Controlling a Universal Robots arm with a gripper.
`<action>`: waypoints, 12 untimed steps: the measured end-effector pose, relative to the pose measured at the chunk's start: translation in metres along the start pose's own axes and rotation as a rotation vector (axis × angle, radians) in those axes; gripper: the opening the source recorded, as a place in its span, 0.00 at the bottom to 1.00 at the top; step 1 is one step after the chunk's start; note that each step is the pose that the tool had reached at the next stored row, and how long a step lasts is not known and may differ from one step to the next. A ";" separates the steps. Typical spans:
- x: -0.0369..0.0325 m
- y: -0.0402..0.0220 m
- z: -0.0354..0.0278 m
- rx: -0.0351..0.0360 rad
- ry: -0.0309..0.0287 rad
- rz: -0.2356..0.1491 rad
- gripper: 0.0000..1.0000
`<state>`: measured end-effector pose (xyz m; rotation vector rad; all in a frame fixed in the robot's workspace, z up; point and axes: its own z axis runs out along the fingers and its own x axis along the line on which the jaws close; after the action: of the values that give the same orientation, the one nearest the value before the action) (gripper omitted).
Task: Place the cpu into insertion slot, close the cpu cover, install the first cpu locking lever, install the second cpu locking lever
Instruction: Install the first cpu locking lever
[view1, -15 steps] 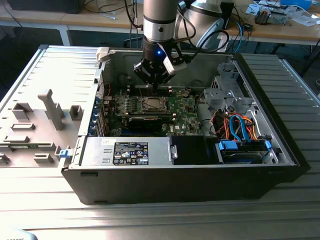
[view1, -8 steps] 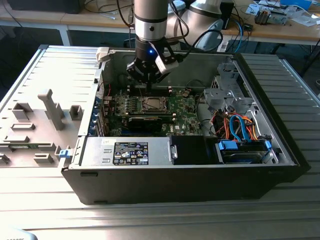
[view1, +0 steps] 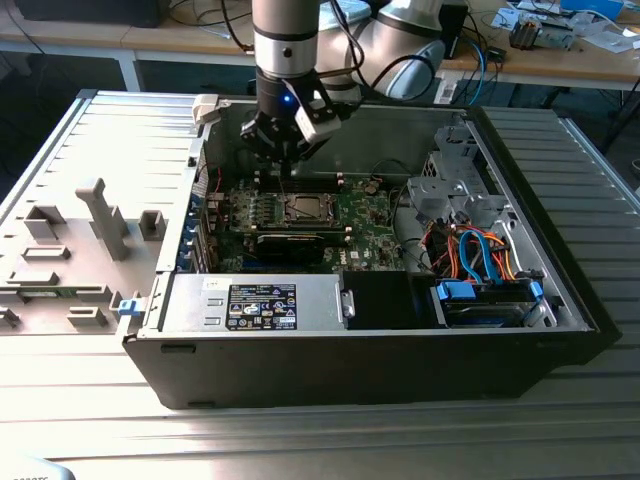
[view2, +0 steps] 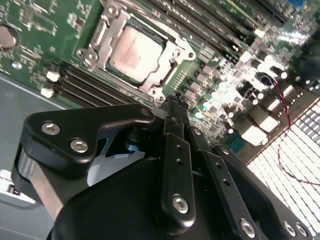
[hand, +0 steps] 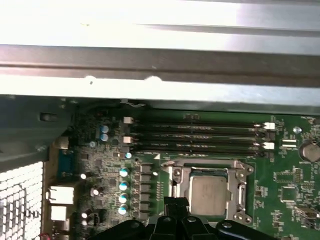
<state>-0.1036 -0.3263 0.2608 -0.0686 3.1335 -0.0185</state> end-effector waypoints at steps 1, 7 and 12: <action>0.0031 0.0013 0.0000 0.0000 -0.0005 0.000 0.11; 0.0191 0.0048 -0.0002 0.0000 -0.0037 0.001 0.11; 0.0252 0.0092 -0.0003 0.0002 -0.0048 0.002 0.11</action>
<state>-0.1291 -0.3182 0.2607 -0.0660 3.1287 -0.0186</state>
